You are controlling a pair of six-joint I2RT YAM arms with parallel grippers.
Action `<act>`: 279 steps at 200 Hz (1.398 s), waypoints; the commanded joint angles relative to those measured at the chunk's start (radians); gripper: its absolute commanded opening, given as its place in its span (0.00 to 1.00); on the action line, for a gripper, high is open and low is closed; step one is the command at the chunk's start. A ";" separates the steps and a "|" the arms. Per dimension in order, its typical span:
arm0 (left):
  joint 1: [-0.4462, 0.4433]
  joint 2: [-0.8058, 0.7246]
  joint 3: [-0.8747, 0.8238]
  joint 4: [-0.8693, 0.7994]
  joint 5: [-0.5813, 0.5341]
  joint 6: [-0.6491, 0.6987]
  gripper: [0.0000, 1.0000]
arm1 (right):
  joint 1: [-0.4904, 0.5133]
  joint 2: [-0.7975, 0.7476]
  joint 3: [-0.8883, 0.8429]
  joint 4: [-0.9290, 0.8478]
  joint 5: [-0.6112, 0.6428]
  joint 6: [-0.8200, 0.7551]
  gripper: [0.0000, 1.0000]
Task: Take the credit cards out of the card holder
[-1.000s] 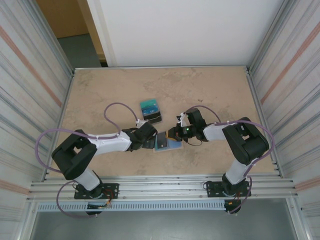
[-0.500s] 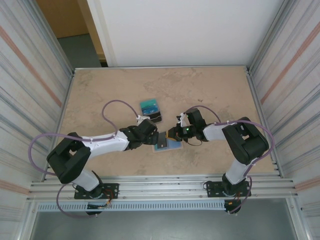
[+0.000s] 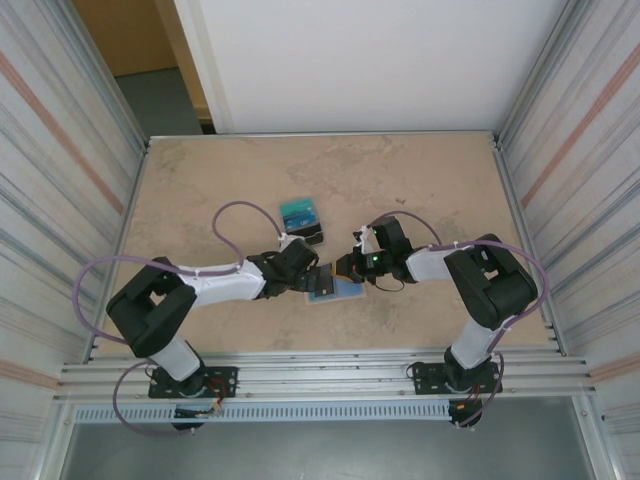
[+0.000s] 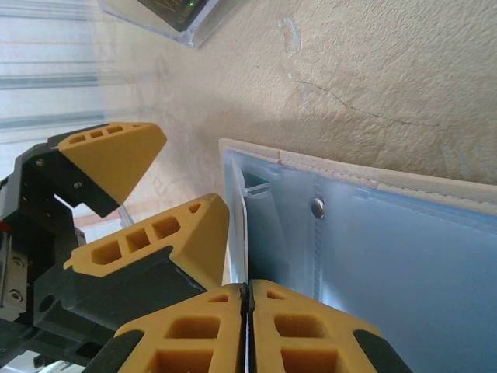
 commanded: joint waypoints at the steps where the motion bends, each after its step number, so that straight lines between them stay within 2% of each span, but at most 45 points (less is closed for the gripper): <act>1: -0.006 0.025 0.013 -0.035 -0.011 -0.006 0.99 | -0.001 0.002 0.004 0.012 -0.016 0.019 0.13; 74: -0.006 0.014 0.010 -0.038 -0.004 -0.005 0.99 | -0.001 0.008 0.002 0.018 -0.018 0.025 0.14; 213: -0.005 0.013 0.013 -0.052 -0.004 -0.007 0.99 | -0.031 -0.029 -0.001 -0.050 0.011 -0.023 0.04; 279: -0.005 -0.035 0.024 -0.056 -0.009 0.013 0.99 | -0.033 -0.037 0.001 -0.079 0.028 -0.037 0.03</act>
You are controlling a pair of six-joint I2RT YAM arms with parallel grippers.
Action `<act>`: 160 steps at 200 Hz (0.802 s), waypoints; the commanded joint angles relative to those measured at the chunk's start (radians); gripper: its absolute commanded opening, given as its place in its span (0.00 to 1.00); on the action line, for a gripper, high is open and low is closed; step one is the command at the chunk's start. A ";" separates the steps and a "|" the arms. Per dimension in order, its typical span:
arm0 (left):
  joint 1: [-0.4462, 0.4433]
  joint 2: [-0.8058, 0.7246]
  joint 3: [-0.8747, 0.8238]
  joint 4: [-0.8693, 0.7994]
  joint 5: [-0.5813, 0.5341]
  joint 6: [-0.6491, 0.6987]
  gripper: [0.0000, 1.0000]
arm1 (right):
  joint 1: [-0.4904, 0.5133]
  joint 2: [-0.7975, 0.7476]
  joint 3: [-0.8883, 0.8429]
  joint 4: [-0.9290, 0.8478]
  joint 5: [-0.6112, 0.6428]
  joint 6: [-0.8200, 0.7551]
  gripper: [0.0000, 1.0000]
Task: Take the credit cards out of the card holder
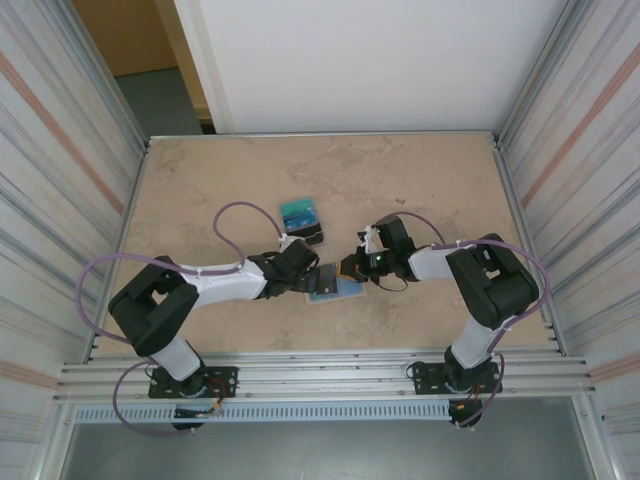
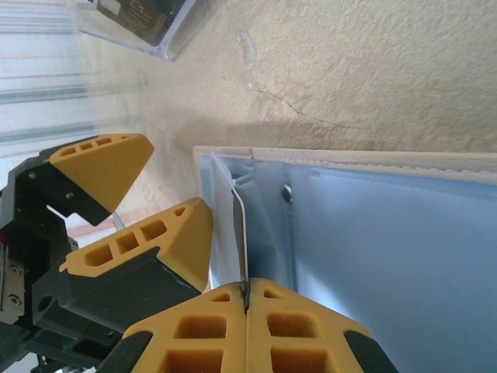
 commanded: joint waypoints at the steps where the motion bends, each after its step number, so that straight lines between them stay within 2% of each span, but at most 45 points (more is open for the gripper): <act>1: -0.005 -0.041 0.022 -0.048 -0.010 0.012 0.99 | -0.005 -0.036 0.002 -0.031 0.018 -0.028 0.03; 95: -0.009 -0.078 0.037 -0.010 0.015 0.047 0.99 | 0.003 -0.040 0.014 -0.055 0.032 -0.037 0.03; 160: -0.009 0.003 0.048 0.005 0.043 0.042 0.99 | 0.013 -0.034 0.009 -0.032 0.030 -0.015 0.05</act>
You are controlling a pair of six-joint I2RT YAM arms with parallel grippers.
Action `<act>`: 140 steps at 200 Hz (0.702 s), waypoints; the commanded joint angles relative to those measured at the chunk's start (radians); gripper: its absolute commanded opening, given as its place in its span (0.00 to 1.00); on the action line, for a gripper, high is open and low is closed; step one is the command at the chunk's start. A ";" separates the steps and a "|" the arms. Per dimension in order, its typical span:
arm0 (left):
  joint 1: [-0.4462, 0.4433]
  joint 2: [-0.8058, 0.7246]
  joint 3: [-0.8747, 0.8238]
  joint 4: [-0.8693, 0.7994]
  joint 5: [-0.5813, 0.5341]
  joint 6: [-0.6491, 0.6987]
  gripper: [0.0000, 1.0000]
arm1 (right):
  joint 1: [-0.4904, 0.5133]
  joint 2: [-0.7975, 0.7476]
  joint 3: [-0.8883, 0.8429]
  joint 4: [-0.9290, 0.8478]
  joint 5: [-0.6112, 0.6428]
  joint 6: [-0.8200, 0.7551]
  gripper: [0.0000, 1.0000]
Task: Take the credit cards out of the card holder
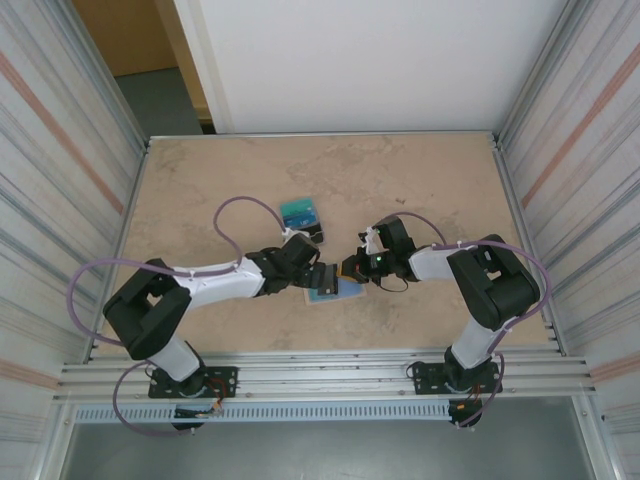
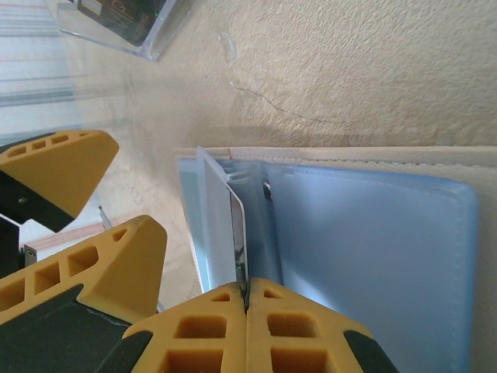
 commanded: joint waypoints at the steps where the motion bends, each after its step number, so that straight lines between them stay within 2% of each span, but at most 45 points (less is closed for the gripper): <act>1: -0.009 0.027 0.012 -0.007 0.004 0.005 0.99 | 0.009 -0.025 0.009 -0.001 0.007 -0.005 0.05; 83: -0.010 0.077 -0.012 -0.017 0.022 -0.005 0.99 | 0.012 -0.012 -0.009 0.072 -0.012 0.035 0.15; 140: -0.010 0.073 -0.029 -0.027 0.022 -0.018 0.99 | 0.034 0.034 -0.004 0.139 -0.025 0.063 0.16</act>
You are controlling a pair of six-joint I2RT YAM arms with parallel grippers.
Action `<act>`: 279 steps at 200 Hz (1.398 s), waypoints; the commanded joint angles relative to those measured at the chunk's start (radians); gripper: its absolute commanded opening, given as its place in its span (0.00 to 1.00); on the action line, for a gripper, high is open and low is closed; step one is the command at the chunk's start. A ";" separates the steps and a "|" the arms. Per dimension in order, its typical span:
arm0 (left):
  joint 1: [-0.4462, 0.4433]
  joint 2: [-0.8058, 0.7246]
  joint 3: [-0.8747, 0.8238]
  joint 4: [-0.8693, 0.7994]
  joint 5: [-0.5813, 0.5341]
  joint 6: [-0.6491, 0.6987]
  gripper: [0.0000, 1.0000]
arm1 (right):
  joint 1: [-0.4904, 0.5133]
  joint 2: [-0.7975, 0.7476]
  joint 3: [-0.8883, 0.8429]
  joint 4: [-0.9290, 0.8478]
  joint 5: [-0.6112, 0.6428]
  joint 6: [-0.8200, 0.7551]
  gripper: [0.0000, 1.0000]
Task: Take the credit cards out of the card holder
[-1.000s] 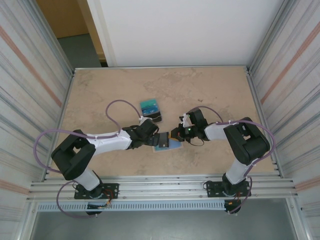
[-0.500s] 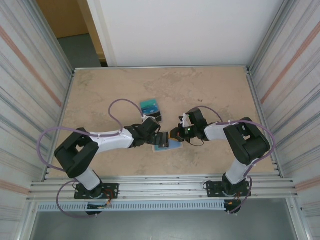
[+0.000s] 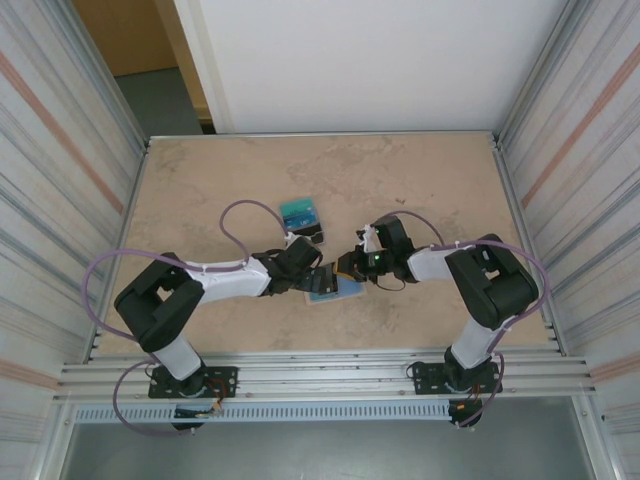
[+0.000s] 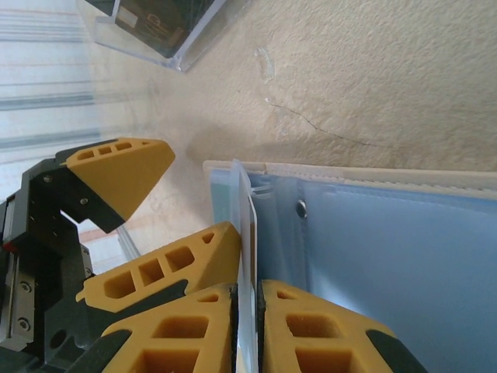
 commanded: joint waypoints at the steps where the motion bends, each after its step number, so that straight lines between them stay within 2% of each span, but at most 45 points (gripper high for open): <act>1: -0.008 0.012 -0.026 -0.035 0.005 -0.009 0.99 | 0.017 0.022 0.001 0.047 -0.021 0.024 0.17; 41: -0.009 0.016 -0.021 -0.036 0.007 -0.009 0.99 | 0.027 0.020 0.010 0.026 -0.004 0.012 0.14; 95: -0.009 0.006 -0.012 -0.076 -0.014 -0.018 0.99 | -0.021 -0.088 0.011 -0.095 0.015 -0.065 0.04; 154: -0.008 -0.018 -0.021 -0.089 -0.032 -0.022 0.99 | -0.057 -0.186 0.032 -0.275 0.079 -0.156 0.02; 212: -0.008 -0.120 -0.011 -0.098 -0.043 -0.016 0.99 | -0.076 -0.271 0.061 -0.408 0.151 -0.221 0.01; 253: -0.008 -0.186 -0.002 -0.100 -0.055 -0.017 0.99 | -0.099 -0.341 0.052 -0.429 0.171 -0.237 0.01; 279: -0.007 -0.242 -0.009 -0.079 -0.063 -0.025 0.99 | -0.098 -0.399 0.027 -0.348 0.170 -0.227 0.01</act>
